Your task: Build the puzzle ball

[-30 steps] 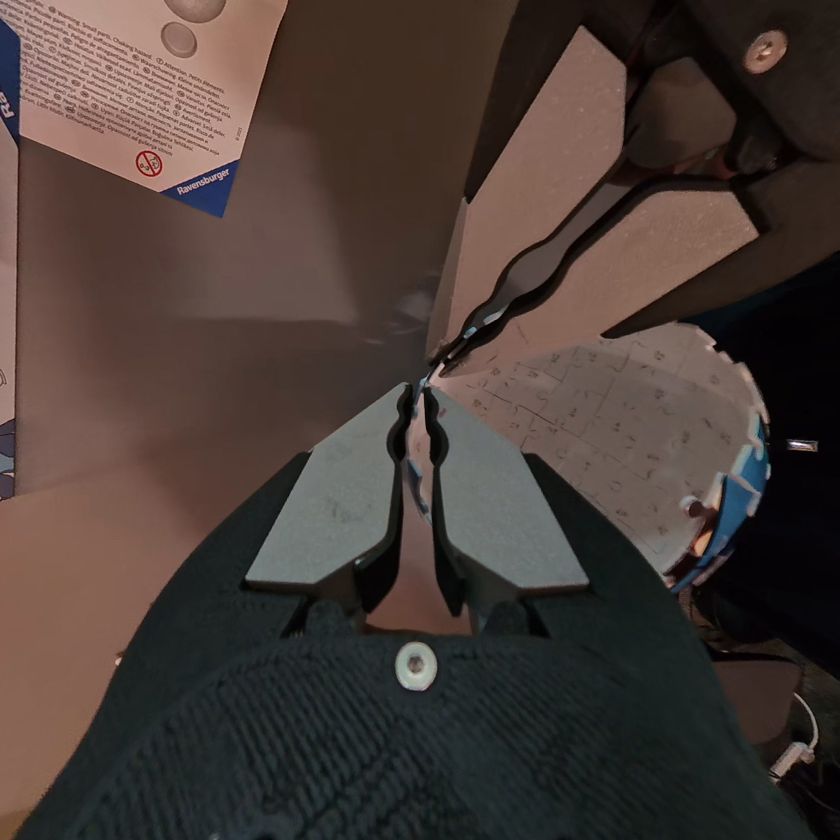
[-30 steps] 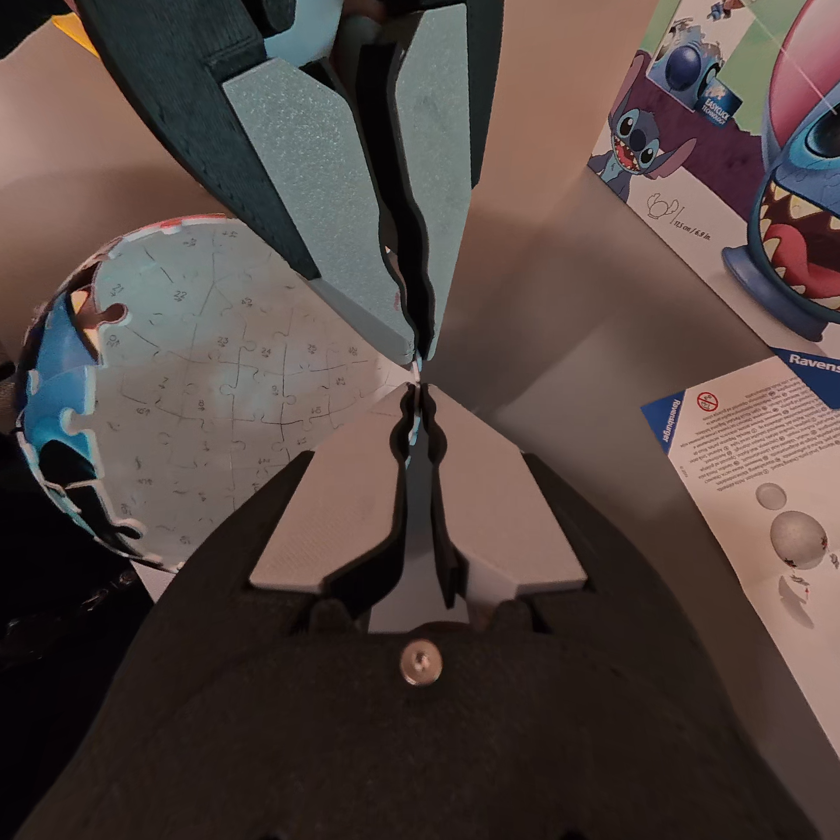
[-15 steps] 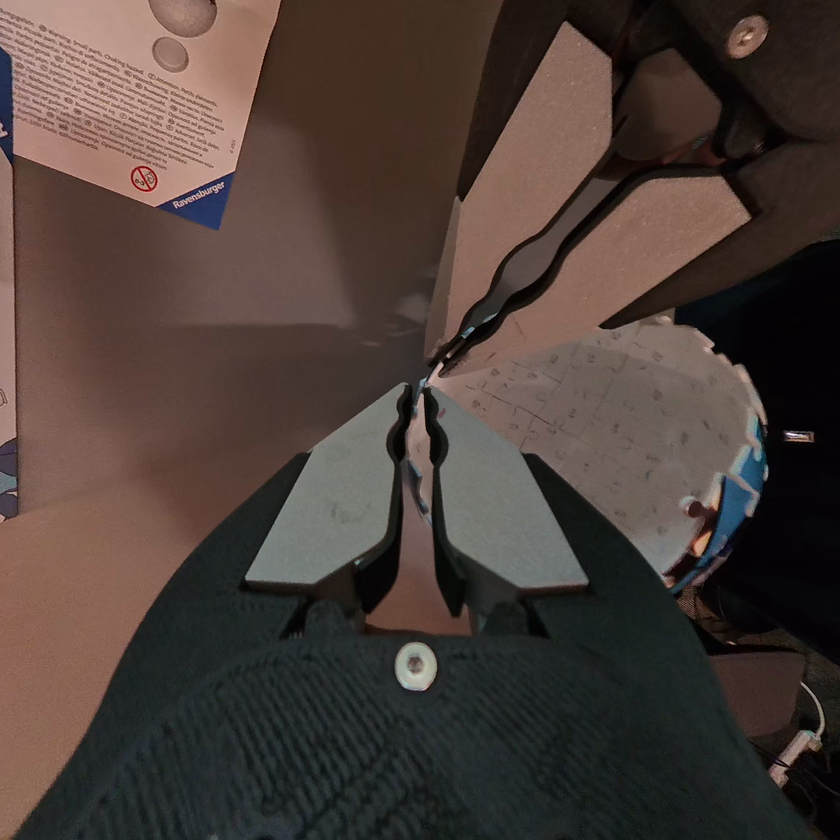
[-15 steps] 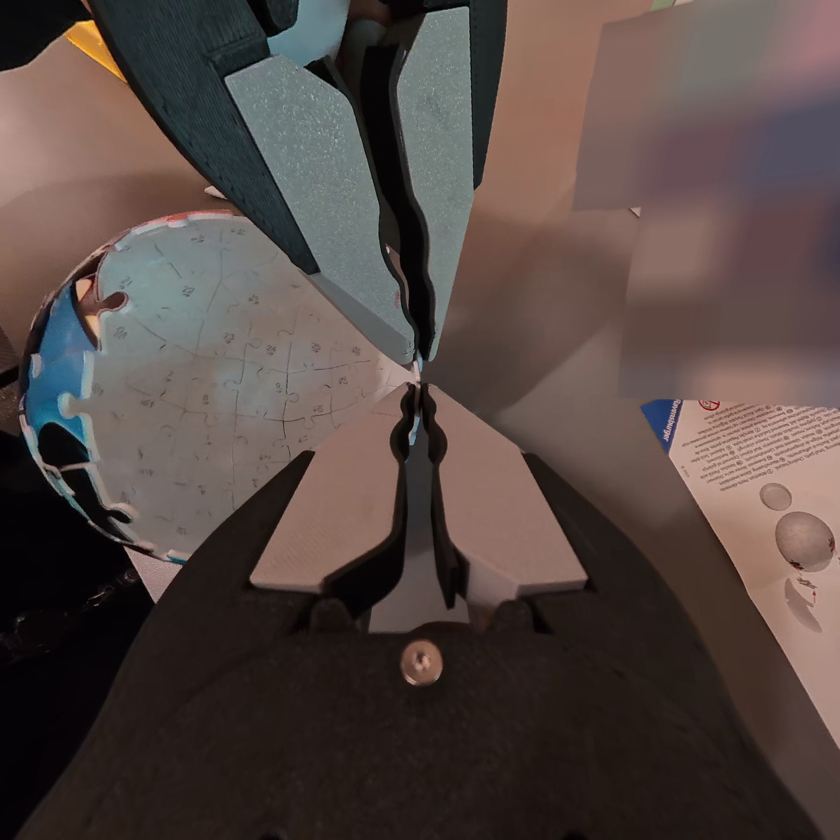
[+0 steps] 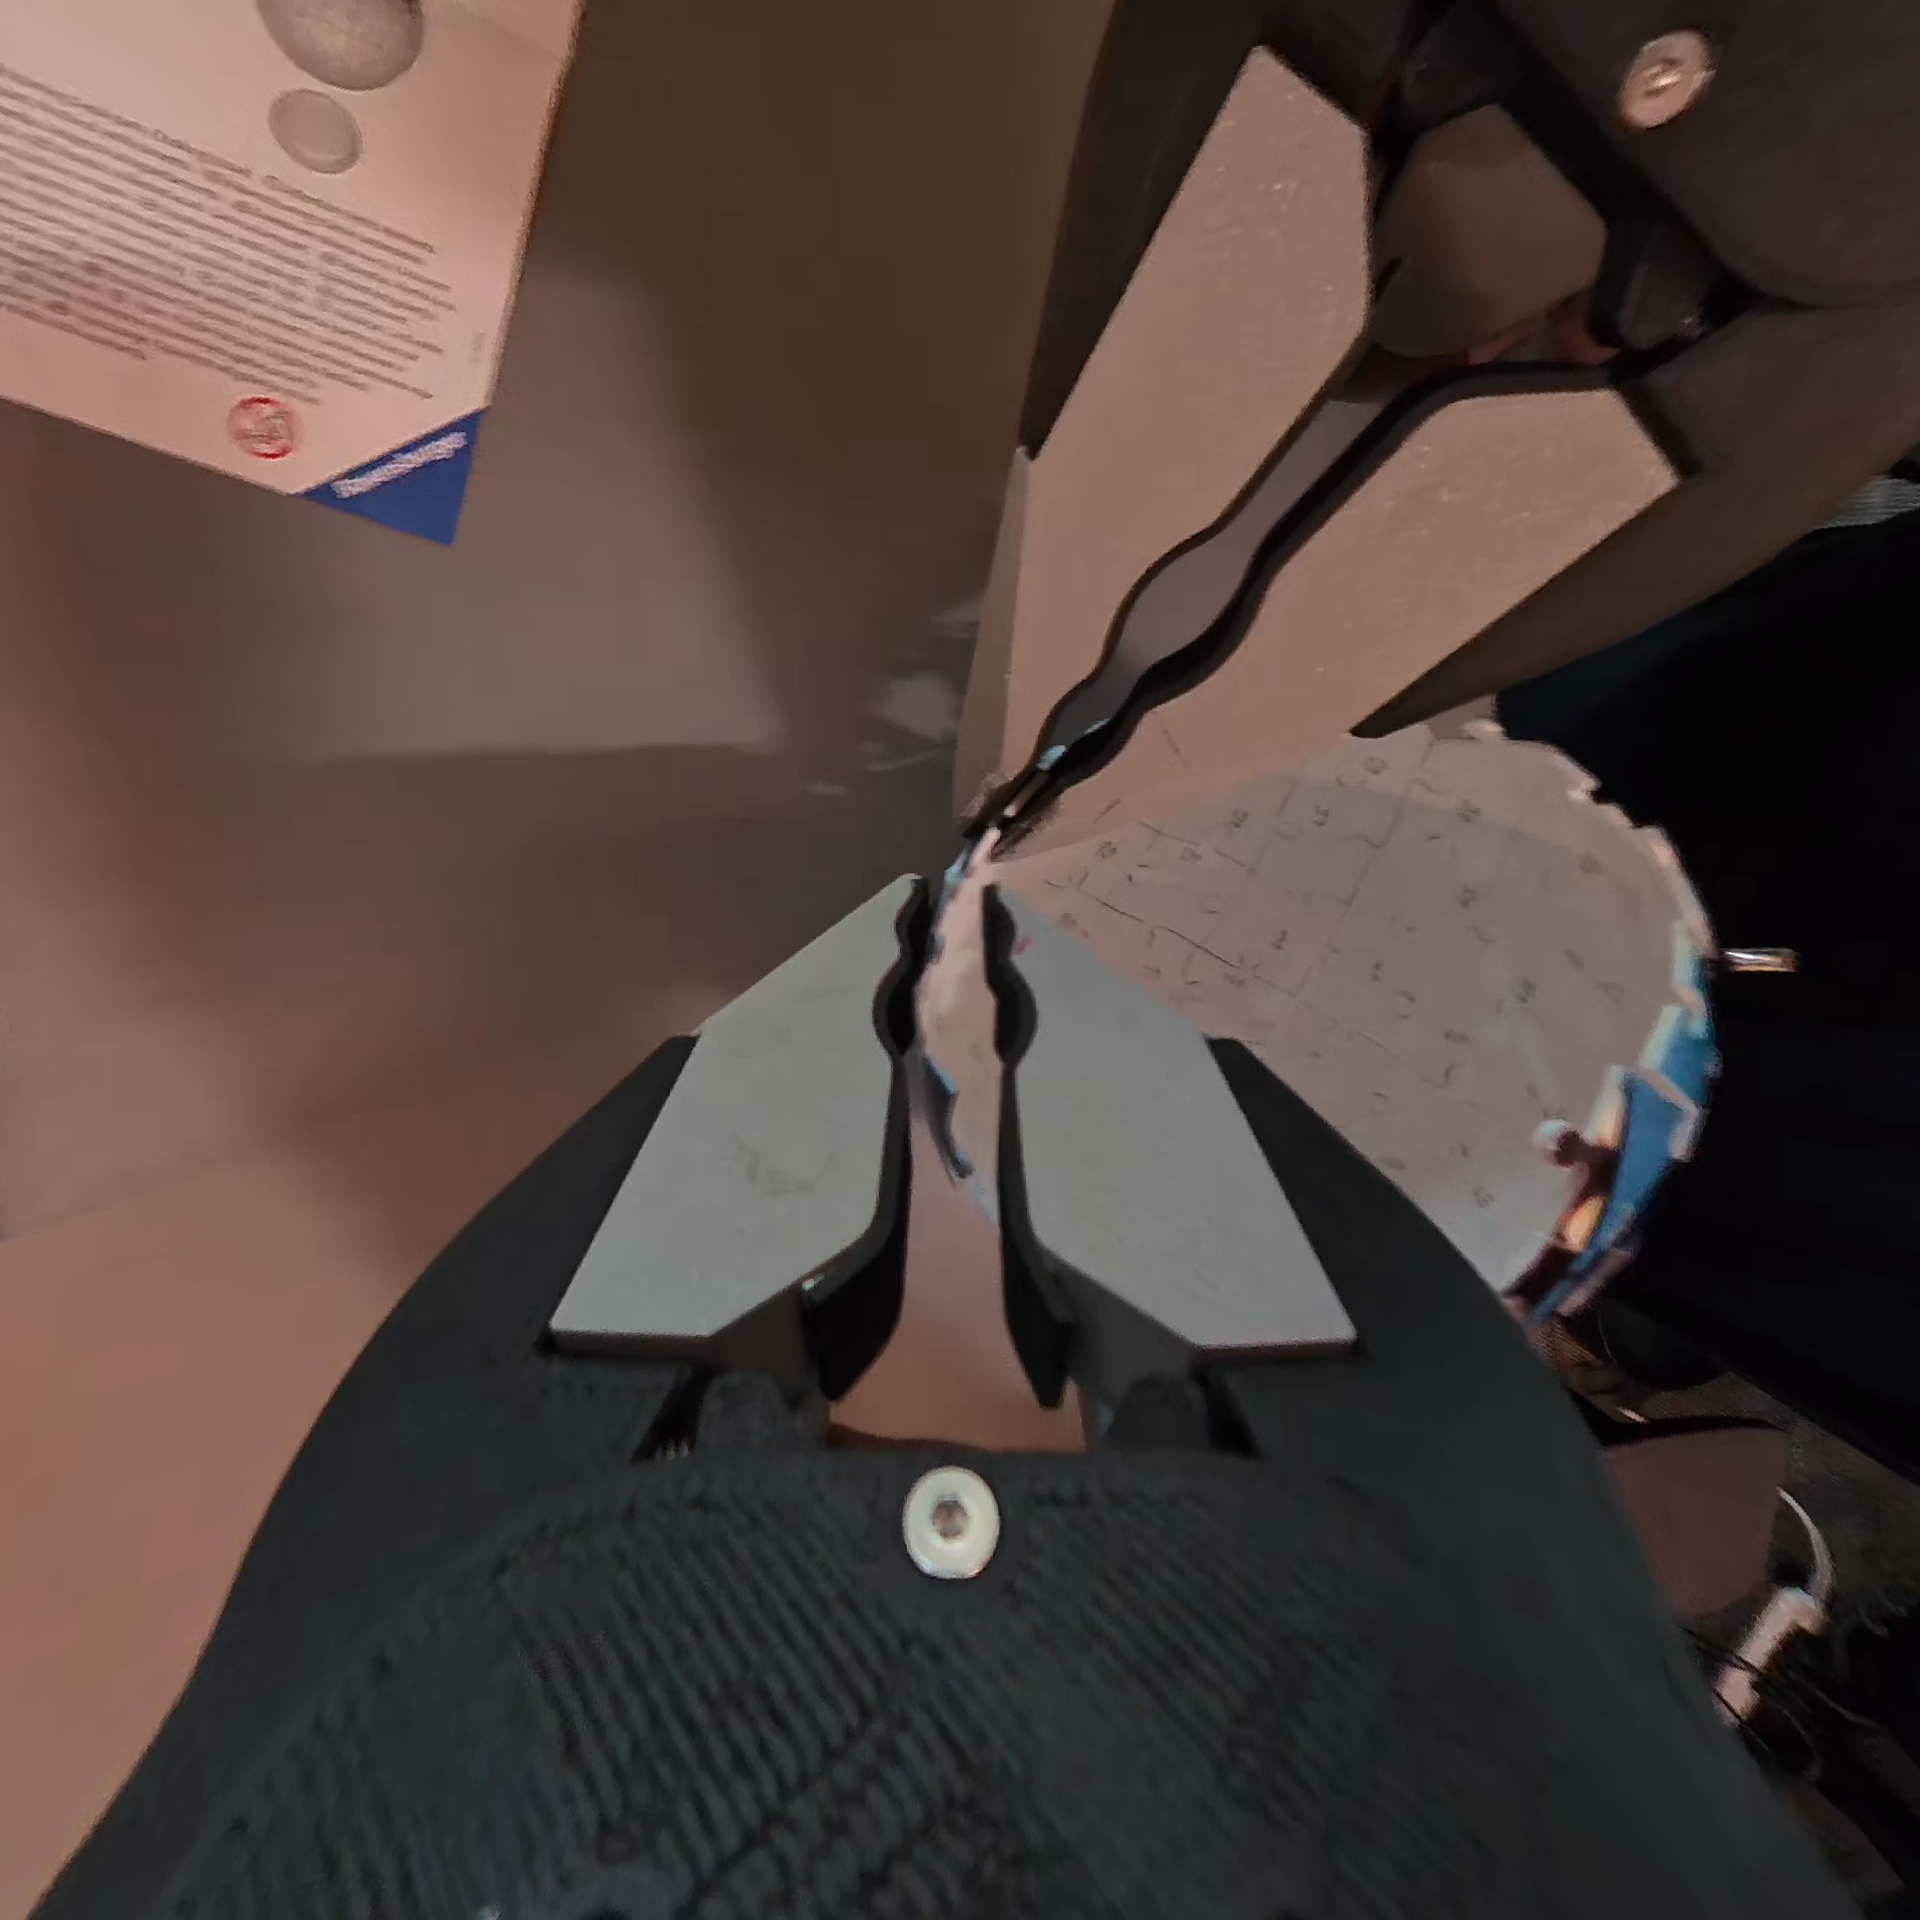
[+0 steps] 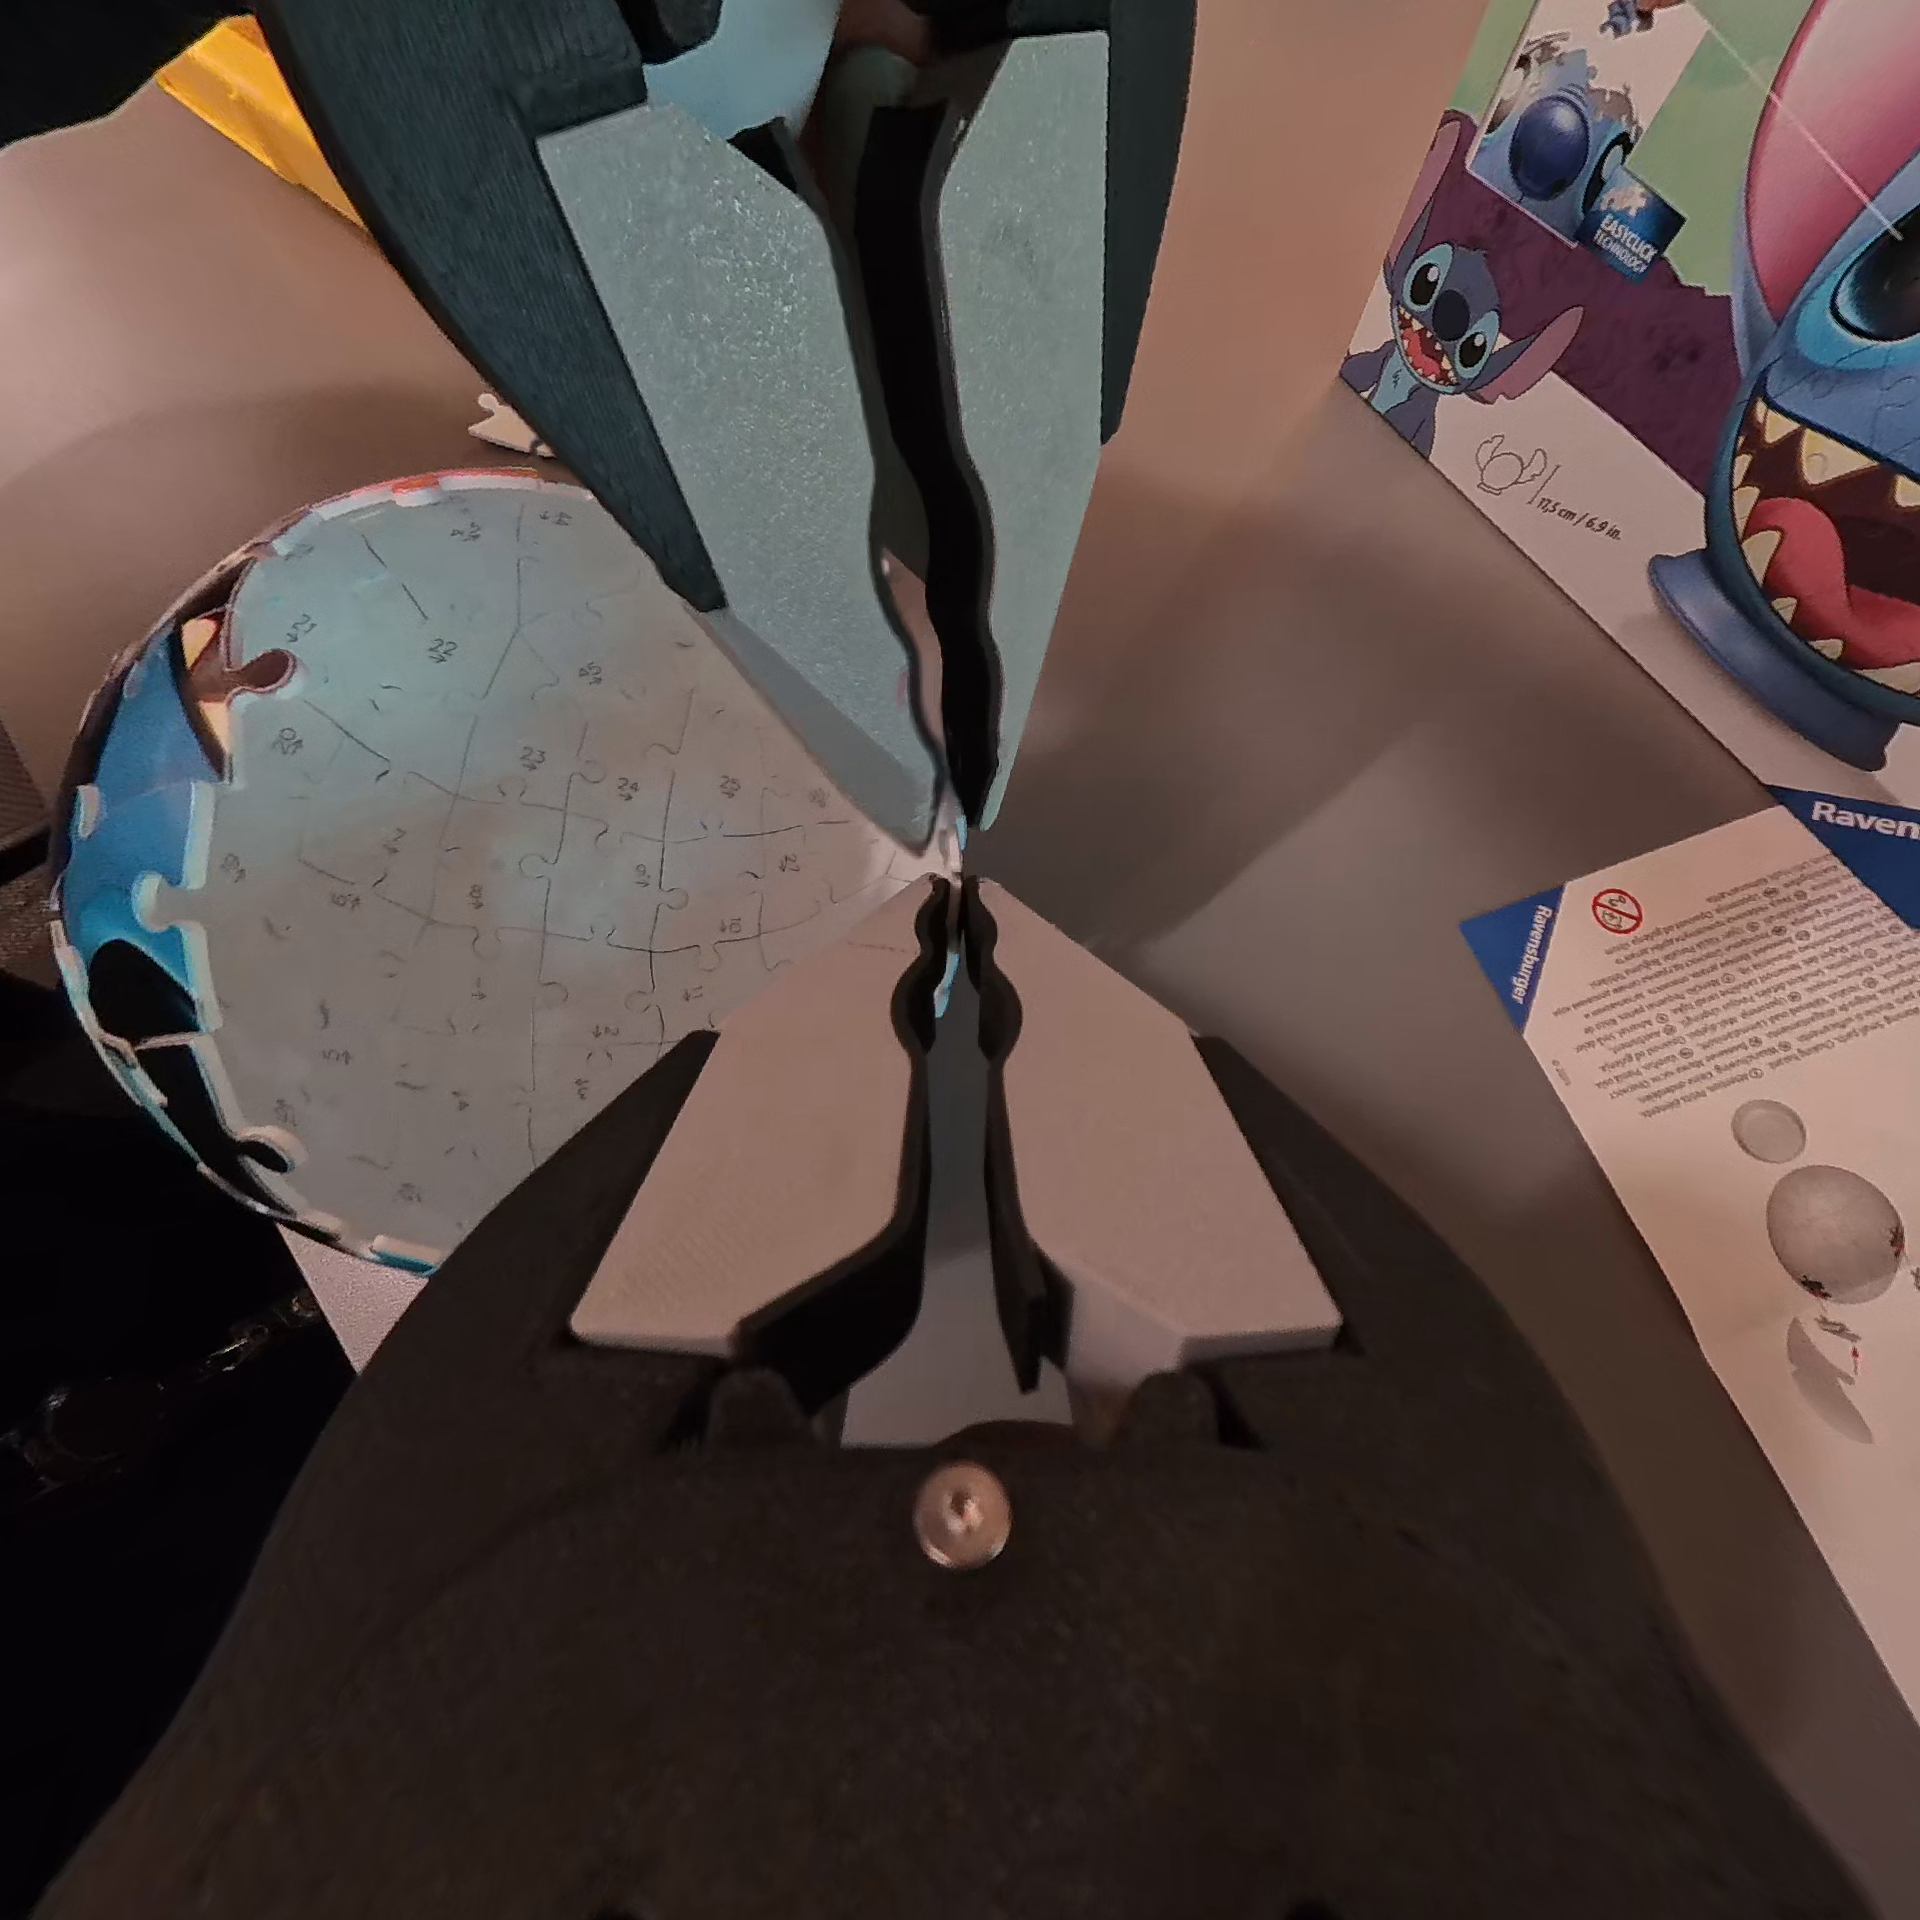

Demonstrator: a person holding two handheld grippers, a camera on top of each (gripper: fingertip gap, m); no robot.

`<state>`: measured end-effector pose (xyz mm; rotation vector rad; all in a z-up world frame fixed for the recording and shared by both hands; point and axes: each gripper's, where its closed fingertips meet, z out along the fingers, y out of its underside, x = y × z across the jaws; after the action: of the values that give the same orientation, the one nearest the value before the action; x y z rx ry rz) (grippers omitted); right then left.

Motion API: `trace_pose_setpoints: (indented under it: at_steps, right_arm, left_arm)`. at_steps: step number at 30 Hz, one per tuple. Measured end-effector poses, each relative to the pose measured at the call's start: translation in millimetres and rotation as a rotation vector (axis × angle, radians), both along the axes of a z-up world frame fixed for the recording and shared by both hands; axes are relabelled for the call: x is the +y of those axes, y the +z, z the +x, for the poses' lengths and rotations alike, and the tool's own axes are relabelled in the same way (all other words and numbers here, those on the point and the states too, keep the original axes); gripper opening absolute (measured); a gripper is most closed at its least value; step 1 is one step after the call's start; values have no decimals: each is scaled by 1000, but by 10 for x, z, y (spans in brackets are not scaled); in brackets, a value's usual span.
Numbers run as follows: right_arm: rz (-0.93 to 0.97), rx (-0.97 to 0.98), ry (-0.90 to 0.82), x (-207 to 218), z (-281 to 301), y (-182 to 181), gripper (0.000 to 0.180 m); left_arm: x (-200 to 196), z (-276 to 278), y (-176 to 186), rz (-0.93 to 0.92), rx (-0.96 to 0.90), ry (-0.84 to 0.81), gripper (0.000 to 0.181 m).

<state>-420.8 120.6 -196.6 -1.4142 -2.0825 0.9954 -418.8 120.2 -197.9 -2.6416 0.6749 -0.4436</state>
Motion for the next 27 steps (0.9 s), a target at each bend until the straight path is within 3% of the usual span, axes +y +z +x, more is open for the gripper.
trace_pose_setpoints:
  at_steps: [27]
  right_arm:
    - [28,-58,20,4,9,-16,0]
  left_arm:
    - [-2,-20,-34,-38,-27,-22,3]
